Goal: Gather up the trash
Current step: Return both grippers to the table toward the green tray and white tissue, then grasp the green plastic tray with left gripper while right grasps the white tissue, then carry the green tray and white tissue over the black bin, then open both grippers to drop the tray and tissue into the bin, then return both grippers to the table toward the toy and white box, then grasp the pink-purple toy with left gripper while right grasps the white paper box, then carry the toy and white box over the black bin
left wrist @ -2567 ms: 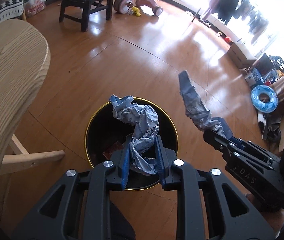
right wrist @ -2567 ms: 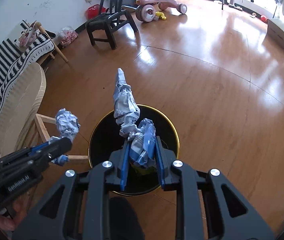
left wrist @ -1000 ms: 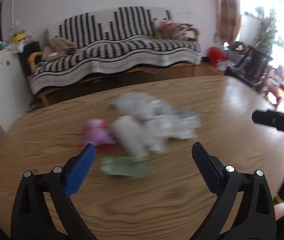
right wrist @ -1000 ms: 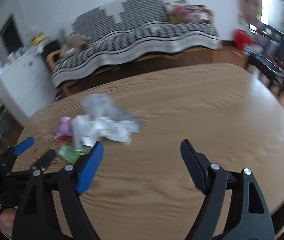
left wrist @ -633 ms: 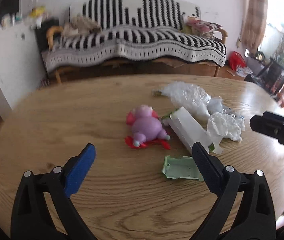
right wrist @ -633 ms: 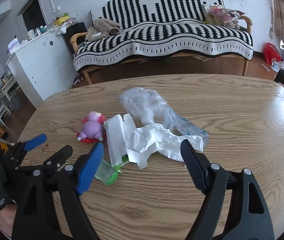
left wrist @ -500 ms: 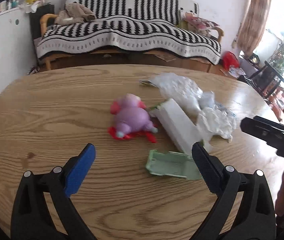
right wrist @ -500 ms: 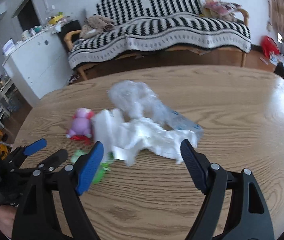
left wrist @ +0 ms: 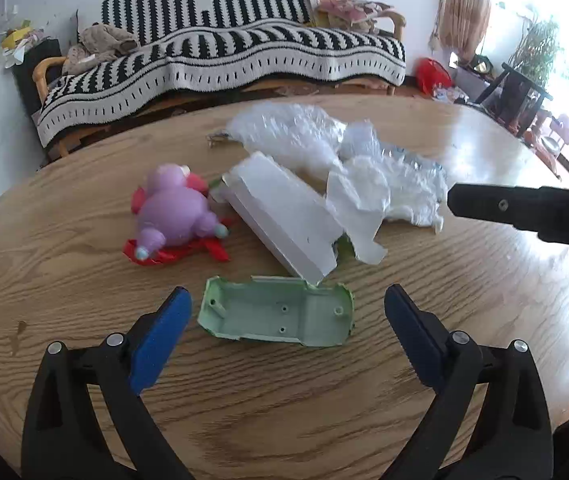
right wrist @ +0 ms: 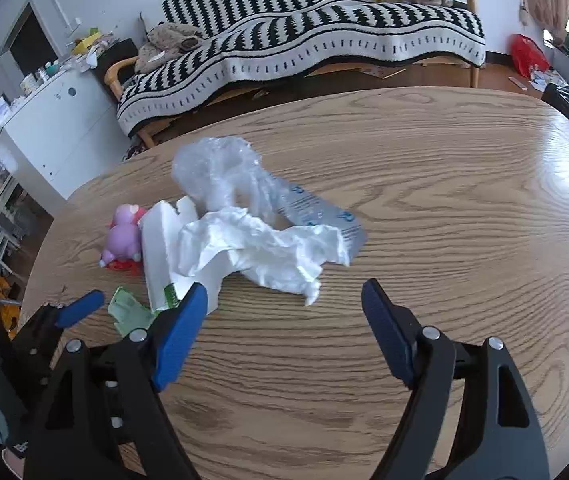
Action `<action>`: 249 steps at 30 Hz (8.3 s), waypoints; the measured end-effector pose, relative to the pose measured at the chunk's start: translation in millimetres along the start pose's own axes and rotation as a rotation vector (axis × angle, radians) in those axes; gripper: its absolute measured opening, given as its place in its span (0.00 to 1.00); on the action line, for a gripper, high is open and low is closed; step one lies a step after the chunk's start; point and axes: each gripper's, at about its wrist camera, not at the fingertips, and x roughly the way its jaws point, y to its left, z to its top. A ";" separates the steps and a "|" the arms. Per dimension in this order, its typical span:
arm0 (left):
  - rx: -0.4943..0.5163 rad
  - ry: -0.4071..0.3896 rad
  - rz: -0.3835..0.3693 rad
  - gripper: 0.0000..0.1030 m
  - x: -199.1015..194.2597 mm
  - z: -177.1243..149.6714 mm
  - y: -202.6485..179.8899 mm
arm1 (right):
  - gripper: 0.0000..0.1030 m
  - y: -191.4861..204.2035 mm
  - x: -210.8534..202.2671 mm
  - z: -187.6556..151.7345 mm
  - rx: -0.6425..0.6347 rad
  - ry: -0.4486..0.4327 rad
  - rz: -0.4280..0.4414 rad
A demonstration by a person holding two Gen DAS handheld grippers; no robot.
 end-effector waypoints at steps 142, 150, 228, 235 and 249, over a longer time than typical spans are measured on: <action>0.608 0.237 -0.662 0.77 -16.2 -103.2 -598.6 | 0.14 -478.1 -334.2 -364.7 0.792 -0.133 -0.484; 0.612 0.240 -0.667 0.86 -14.8 -105.4 -599.4 | 0.61 -483.2 -335.6 -363.3 0.787 -0.118 -0.493; -0.247 -0.027 0.053 0.51 -8.8 73.8 67.9 | 0.37 32.9 -1.0 -3.9 -0.204 -0.058 0.030; -0.216 -0.024 0.042 0.51 -23.8 69.9 39.8 | 0.37 9.4 -40.9 -7.1 -0.131 -0.083 0.089; 0.033 -0.019 -0.152 0.51 -44.6 71.0 -140.8 | 0.38 -131.2 -179.1 -55.6 0.120 -0.229 -0.061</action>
